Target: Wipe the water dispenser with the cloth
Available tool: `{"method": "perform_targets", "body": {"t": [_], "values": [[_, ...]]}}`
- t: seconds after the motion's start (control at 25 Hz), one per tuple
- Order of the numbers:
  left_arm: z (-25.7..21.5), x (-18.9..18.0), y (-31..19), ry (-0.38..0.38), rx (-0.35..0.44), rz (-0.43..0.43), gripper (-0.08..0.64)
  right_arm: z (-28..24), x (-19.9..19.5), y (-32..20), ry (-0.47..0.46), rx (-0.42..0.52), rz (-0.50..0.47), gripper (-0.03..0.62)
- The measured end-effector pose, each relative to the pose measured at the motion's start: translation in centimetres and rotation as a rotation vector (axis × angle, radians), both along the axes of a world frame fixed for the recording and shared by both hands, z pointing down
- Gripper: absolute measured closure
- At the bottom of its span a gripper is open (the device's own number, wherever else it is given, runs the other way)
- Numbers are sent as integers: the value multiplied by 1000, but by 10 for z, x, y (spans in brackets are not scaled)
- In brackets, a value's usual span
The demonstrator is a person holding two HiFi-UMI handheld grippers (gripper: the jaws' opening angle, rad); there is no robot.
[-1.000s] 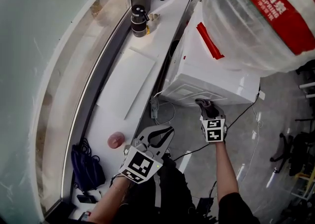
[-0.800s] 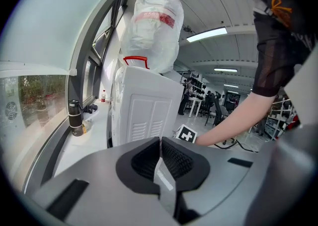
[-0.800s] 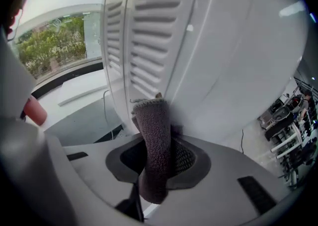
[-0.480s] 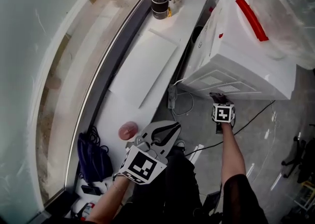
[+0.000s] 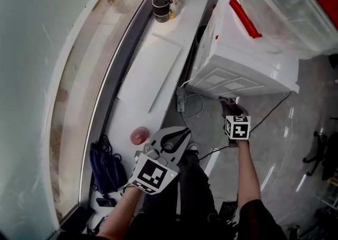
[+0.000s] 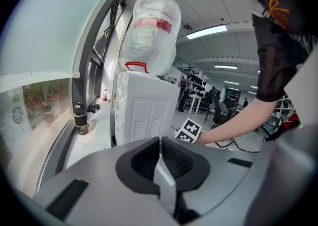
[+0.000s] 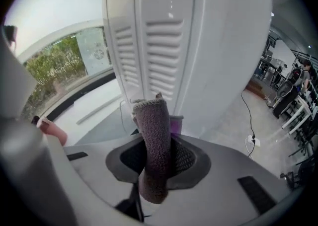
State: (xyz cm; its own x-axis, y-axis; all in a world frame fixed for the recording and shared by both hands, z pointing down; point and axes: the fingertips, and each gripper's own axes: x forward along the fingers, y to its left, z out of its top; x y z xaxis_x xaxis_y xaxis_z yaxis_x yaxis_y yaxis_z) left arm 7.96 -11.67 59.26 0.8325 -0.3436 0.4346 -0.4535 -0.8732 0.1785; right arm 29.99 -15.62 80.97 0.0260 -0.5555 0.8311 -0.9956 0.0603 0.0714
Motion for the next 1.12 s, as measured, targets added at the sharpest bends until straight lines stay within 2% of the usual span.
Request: {"method": "perform_targets", "body": {"t": [0.24,0.56,0.88,1.12], "values": [[-40,-3,8,-2,-3,37,540,-101,-27,30,-118,81,22,488],[-82,-15,10,-11,3,71,540,-217,-59,43,-196,176,63,488],[-132,-28,27,0,25,113,540,-298,-79,57,-253,265,146,488],[-146,-36,47,8,17,120,540,-342,-86,86,-321,323,204,488]]}}
